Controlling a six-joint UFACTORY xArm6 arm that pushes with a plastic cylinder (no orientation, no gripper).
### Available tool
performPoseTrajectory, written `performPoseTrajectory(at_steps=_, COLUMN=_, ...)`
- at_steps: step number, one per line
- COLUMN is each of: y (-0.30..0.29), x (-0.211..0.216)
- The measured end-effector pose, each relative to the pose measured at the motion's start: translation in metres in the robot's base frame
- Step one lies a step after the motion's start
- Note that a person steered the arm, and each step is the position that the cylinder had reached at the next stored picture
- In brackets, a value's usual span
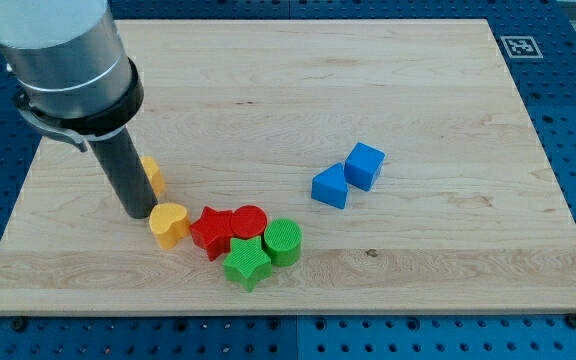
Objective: Push the yellow heart towards the center of the board
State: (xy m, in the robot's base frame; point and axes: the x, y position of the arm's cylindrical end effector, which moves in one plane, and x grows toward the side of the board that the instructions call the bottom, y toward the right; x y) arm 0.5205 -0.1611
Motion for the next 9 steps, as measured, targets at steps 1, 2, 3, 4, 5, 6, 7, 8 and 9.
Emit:
performPoseTrajectory(at_steps=1, y=0.000, x=0.024)
performPoseTrajectory(at_steps=2, y=0.000, x=0.052)
performPoseTrajectory(at_steps=3, y=0.000, x=0.071)
performPoseTrajectory(at_steps=4, y=0.004, x=0.082)
performPoseTrajectory(at_steps=5, y=0.019, x=0.079)
performPoseTrajectory(at_steps=6, y=0.028, x=0.067)
performPoseTrajectory(at_steps=7, y=0.033, x=0.051)
performPoseTrajectory(at_steps=8, y=0.033, x=0.036)
performPoseTrajectory(at_steps=9, y=0.033, x=0.018)
